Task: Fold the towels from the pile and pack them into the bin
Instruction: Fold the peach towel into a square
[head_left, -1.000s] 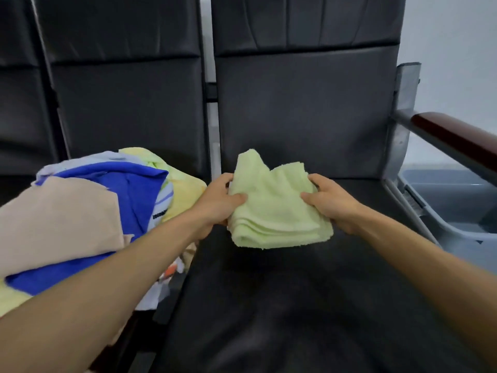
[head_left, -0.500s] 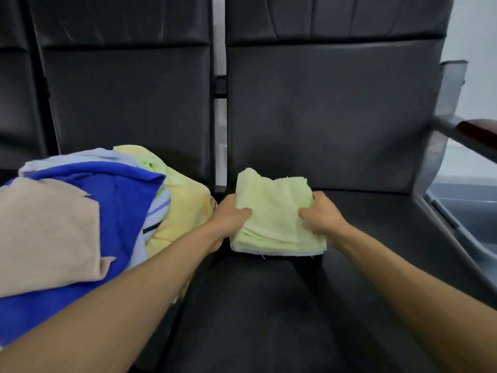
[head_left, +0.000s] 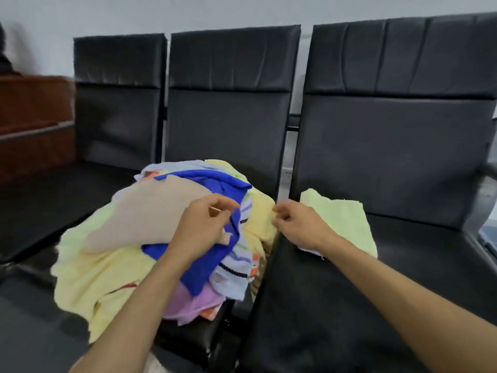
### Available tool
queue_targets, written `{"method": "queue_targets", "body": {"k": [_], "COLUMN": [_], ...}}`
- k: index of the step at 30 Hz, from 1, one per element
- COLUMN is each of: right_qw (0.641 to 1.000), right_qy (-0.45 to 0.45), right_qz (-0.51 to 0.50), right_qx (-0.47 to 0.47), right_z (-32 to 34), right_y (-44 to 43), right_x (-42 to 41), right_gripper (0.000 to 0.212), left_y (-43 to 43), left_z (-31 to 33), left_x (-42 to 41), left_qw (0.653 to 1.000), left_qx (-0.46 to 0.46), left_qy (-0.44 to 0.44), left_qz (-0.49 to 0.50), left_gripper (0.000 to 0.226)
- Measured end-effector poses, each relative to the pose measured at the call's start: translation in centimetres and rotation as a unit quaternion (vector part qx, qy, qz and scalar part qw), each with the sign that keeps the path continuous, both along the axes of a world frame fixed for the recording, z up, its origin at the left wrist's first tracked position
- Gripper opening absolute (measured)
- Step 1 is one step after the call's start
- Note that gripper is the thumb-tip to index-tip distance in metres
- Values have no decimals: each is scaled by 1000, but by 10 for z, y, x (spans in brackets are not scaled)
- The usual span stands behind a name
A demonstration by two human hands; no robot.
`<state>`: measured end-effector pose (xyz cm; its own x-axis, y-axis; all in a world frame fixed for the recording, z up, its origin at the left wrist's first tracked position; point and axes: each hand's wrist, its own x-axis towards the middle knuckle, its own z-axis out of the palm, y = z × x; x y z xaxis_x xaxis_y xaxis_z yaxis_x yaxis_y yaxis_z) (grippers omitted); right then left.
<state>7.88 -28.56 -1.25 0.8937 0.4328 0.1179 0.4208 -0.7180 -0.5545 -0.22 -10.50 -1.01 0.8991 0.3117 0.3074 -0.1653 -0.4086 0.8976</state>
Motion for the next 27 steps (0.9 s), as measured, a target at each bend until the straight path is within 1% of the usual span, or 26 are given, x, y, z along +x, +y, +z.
{"method": "queue_targets", "body": {"k": [2,3,4,6,7,8,10,12,15,17,18,20,21,23,25,27], "right_qw": [999,997,996,996,996,995,993,993,994,994,991,972,962,944,927,923], "right_qy": [-8,-9,-6,7,7,-2,-36,-71,-99,-95,-80,-51,-48,-68,-86,-106], "right_qz": [39,54,60,56,46,31,-1,-22,-30,-11,-1,7,1,-23,-35,-49], "right_qx": [-33,-50,-60,-71,-81,-93,-111,-95,-40,48,111,228,269,323,363,366], "right_z": [3,3,0,-6,-10,-14,-23,-30,-31,-25,-19,-4,5,21,34,43], "right_y": [27,41,53,75,85,93,103,111,112,105,101,87,81,61,36,0], "right_x": [-15,-21,-23,-23,-20,-17,-11,-7,-4,-4,-6,-12,-16,-21,-25,-28], "right_gripper": [32,32,33,35,33,30,30,30,20,9,8,8,9,9,7,4], "left_y": [30,44,55,70,75,76,75,73,68,65,63,52,44,17,-15,-49], "left_z": [-1,-2,-4,-12,-17,-19,-21,-21,-18,-17,-17,-11,-7,0,7,9], "left_x": [-10,-12,-13,-14,-13,-13,-9,-6,-5,-3,-2,1,1,2,5,11], "left_qw": [991,980,964,911,890,880,880,884,891,899,913,951,965,979,987,992], "left_qx": [105,162,226,345,376,389,398,404,399,391,365,266,216,146,89,41], "left_qy": [-25,-5,44,181,229,250,236,208,160,114,82,0,-37,-87,-111,-114], "left_qz": [83,116,133,134,121,109,105,114,145,161,164,156,145,113,76,36], "left_gripper": [38,38,35,35,39,41,39,30,7,5,4,8,11,13,10,9]}}
